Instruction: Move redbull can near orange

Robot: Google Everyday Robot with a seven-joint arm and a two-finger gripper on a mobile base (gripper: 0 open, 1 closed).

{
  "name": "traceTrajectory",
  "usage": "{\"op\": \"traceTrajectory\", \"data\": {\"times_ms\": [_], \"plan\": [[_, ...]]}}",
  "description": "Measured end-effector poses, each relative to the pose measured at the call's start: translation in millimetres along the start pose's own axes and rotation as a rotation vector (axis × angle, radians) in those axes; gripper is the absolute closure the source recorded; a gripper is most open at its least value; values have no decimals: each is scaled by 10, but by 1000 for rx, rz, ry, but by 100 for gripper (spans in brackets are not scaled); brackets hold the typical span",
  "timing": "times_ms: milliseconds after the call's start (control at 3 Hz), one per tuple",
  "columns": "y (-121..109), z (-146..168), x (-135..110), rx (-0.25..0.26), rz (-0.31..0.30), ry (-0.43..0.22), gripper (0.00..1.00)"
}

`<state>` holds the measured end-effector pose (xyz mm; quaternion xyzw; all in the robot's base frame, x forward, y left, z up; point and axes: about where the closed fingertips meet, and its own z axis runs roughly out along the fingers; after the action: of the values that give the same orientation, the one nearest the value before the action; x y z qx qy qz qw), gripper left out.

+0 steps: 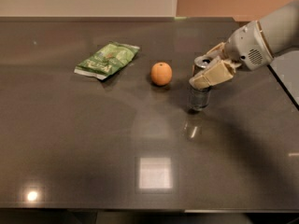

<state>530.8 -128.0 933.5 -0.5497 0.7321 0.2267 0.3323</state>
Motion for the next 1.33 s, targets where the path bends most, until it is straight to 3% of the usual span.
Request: {"op": "traceTrajectory", "data": {"times_ms": [333,1000,1333], "plan": [[-387,255,-251,2,-12,-53,100],[-547,364,-386,3,-29,-83,100],[-632,469,-369,0,-32,-111,88]]}}
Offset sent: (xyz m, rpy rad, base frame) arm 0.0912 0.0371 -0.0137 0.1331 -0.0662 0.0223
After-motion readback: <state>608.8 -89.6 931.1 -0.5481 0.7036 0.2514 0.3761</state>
